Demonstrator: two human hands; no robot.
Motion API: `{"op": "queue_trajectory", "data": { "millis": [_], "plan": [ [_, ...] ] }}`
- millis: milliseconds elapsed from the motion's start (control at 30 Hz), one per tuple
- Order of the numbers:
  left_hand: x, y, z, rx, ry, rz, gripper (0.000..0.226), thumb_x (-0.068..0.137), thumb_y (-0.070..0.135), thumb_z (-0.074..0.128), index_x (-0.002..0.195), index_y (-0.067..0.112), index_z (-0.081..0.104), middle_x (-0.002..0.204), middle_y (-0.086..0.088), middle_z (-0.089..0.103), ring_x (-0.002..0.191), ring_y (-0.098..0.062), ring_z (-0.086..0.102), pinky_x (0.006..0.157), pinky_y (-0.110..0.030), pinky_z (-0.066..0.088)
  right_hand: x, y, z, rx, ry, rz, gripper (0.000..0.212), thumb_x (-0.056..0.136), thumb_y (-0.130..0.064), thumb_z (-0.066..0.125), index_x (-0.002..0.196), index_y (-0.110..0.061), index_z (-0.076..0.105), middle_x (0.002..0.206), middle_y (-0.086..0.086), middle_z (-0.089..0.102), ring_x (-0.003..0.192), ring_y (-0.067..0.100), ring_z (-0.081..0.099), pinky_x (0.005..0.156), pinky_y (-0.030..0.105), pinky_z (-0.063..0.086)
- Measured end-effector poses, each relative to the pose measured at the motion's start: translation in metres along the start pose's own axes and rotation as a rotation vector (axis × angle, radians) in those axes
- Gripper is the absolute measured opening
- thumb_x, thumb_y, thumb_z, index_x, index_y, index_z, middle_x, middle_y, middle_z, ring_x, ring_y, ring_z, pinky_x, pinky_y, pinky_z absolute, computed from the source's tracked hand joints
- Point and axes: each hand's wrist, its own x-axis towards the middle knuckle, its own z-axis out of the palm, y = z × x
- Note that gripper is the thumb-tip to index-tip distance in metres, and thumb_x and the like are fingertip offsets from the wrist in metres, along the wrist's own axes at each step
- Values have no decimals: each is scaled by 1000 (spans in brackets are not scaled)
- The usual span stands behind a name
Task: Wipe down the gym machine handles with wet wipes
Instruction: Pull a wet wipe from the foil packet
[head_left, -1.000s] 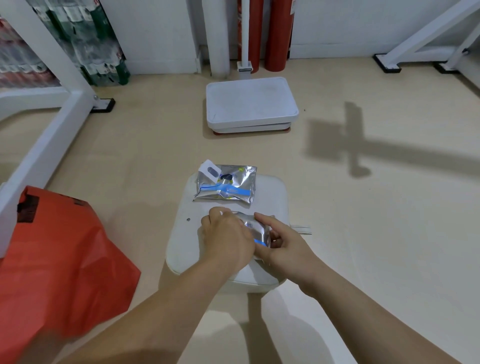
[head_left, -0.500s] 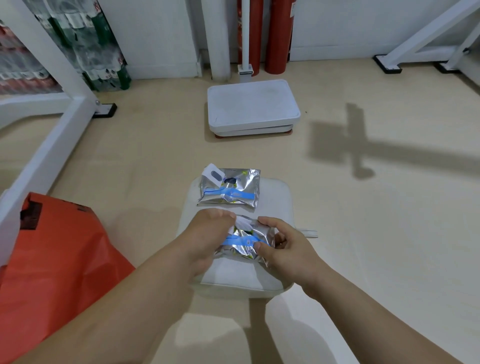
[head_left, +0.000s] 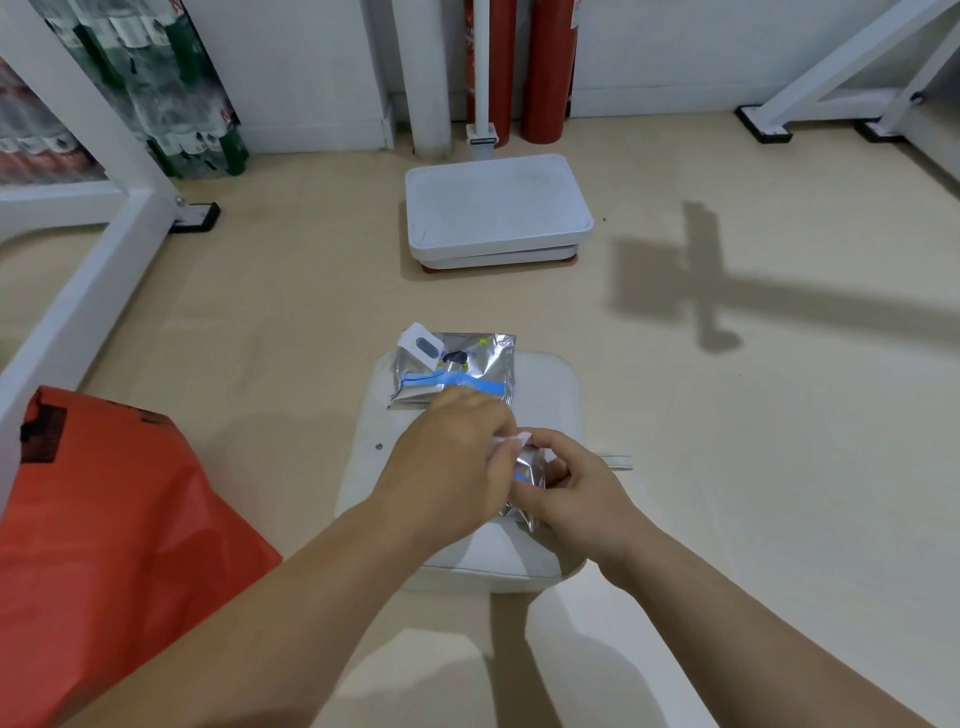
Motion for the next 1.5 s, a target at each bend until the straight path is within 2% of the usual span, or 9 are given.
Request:
{"op": "queue_trajectory", "data": {
  "millis": [133,367,633,867,967,1133,1233,1400,1500],
  "plan": [
    [7,8,-15,-78,-25,-216,12,106,33,48,98,24,50,73,2,60,67,-22,57,64,-44,50,-1,-2,0,-19,6,-3,45,84,-17,81,117,-44,68,81,1,59,70,16,57,68,24,54],
    [1,-15,-21,-42,-269,-292,10,89,40,70,89,38,60,94,18,65,94,-3,63,79,-30,54,-2,-3,0,-5,13,5,46,84,-17,82,116,-45,68,83,2,58,71,16,57,69,25,53],
    [0,-9,-5,-16,-126,-126,19,91,19,70,79,25,57,77,12,51,84,-14,45,70,-31,39,-3,-4,1,-21,8,-1,40,84,-17,81,112,-43,70,79,1,58,68,15,55,67,26,51],
    [24,37,-36,-568,233,-323,20,101,24,63,87,13,53,66,3,64,58,-10,57,54,-24,44,-1,0,3,-98,35,-5,40,83,-25,82,116,-44,67,89,-1,64,72,13,61,76,28,55],
    [18,31,-34,-518,138,-448,18,95,24,71,86,13,60,69,13,66,60,0,56,60,-15,43,-3,-3,3,-71,28,17,46,83,-25,82,120,-49,66,102,4,66,80,16,65,78,26,57],
    [3,35,-38,-651,97,-770,13,90,19,77,94,14,65,82,-3,76,74,-18,72,64,-29,55,-15,-30,1,48,26,114,57,94,-21,70,137,-52,48,99,4,65,74,10,61,64,14,50],
    [0,73,-60,-813,127,-860,11,94,14,72,101,13,64,82,4,79,77,-15,77,64,-29,59,-29,-66,1,-68,205,73,51,97,-27,59,144,-44,49,122,-2,47,75,3,59,80,23,46],
    [-7,151,-105,-884,-5,-945,19,92,8,65,107,17,70,92,2,80,87,-18,77,80,-36,60,-114,-145,-14,272,128,146,27,99,-31,57,84,-12,67,89,4,69,81,16,65,75,31,49],
    [0,202,-155,-828,8,-908,18,90,9,70,102,21,73,93,6,78,91,-16,75,88,-40,61,-186,-189,-28,446,106,234,27,101,-31,60,98,-10,76,106,7,78,102,28,74,84,41,55]
  ]
}}
